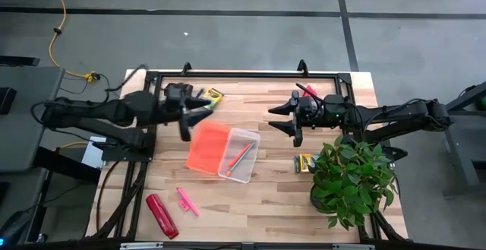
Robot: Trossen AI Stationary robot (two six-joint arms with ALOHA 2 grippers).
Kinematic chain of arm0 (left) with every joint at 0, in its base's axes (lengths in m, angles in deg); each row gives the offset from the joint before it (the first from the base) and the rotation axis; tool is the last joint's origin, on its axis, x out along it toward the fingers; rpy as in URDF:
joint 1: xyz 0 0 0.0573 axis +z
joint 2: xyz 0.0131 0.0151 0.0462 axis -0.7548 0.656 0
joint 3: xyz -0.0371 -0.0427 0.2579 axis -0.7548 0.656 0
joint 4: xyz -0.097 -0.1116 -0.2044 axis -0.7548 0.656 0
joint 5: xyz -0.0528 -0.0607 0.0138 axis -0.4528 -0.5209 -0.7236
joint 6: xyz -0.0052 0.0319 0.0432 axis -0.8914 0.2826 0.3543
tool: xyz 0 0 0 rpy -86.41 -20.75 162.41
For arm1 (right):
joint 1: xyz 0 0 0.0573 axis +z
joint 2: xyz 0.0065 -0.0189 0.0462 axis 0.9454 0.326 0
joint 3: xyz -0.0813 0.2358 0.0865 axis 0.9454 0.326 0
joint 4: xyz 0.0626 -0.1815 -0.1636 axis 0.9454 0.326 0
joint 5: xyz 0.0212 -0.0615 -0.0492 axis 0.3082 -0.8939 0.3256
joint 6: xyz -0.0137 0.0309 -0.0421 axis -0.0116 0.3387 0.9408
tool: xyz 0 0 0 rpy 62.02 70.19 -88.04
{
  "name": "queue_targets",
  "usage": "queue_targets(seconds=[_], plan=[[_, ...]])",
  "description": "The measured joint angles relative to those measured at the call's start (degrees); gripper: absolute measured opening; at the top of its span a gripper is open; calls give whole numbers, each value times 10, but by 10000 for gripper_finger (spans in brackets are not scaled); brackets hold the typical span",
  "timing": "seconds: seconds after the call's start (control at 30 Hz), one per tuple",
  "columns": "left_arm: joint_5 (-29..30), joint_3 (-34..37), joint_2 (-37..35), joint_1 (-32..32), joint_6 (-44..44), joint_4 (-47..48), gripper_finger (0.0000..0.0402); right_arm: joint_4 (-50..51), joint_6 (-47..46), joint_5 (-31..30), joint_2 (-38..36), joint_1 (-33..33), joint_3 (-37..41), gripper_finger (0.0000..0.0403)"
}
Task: Pack school essentials
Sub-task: Put the bottom crayon box in the supply box
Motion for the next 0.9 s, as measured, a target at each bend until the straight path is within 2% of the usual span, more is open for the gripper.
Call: queue_targets(seconds=[0.13, 0.3, 0.67, 0.9], plan=[[-3, 89, -72, -28, 0, -103, 168, 0, 0, 0, 0, 0, 0, 206], [-6, 149, -137, -52, -1, -147, 168, 0, 0, 0, 0, 0, 0, 206], [-4, 159, -187, -57, 80, -146, 168, 0, 0, 0, 0, 0, 0, 206], [-4, 159, -187, -57, 52, -144, 168, 0, 0, -7, 0, 0, 0, 206]])
